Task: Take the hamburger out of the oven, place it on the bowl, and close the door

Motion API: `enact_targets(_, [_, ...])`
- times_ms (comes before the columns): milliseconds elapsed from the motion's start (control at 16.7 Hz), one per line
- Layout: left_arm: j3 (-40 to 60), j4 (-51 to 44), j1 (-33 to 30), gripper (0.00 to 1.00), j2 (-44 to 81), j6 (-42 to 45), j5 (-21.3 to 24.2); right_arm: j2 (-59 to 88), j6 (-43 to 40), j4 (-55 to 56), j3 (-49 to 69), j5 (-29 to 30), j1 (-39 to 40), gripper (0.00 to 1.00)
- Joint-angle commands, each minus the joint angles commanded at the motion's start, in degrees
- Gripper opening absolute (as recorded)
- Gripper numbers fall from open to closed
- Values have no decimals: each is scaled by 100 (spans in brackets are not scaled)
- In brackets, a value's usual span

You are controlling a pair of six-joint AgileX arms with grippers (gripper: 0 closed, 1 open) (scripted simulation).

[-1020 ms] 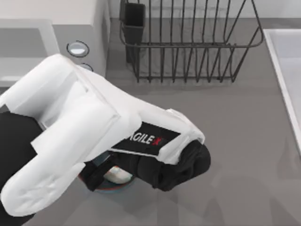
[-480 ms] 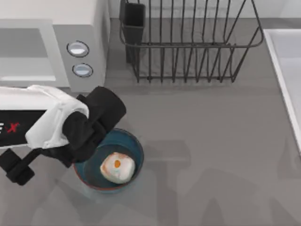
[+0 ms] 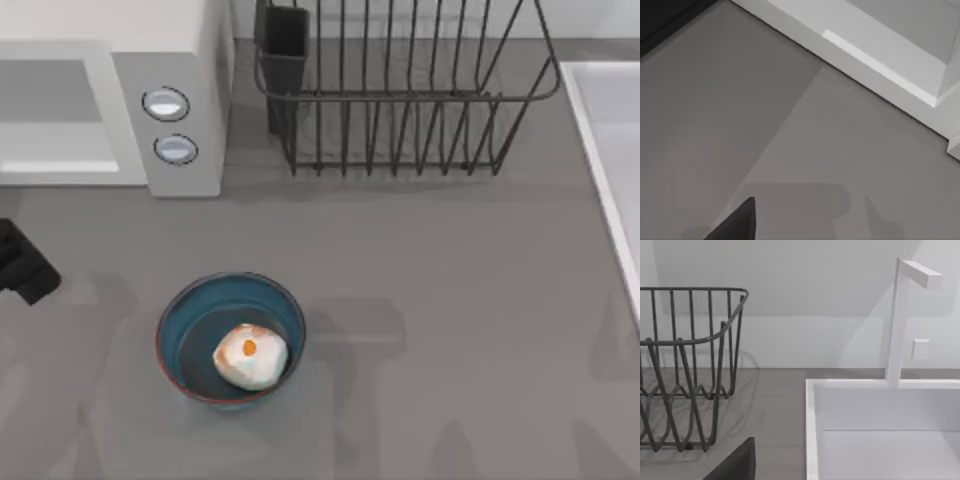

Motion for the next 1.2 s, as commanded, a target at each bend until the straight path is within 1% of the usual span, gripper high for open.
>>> enact_targets(240, [-1128, 797, 798, 100, -2258, 2116, 1212, 0, 0, 0, 0, 0, 0, 100])
enact_targets(360, [-1514, 1021, 1072, 100, -3038, 2870, 1713, 0, 0, 0, 0, 0, 0, 100])
enact_targets(480, [-1762, 1141, 1251, 100, -3576, 3390, 2091, 0, 0, 0, 0, 0, 0, 100])
enact_targets(660, [-1900, 1180, 1353, 100, -3926, 3725, 2348, 0, 0, 0, 0, 0, 0, 100])
enact_targets(900, [-1900, 1180, 1353, 100, -3926, 3725, 2348, 0, 0, 0, 0, 0, 0, 100])
enact_targets(1200, [-1900, 1180, 1353, 62, -3926, 3725, 2348, 0, 0, 0, 0, 0, 0, 100])
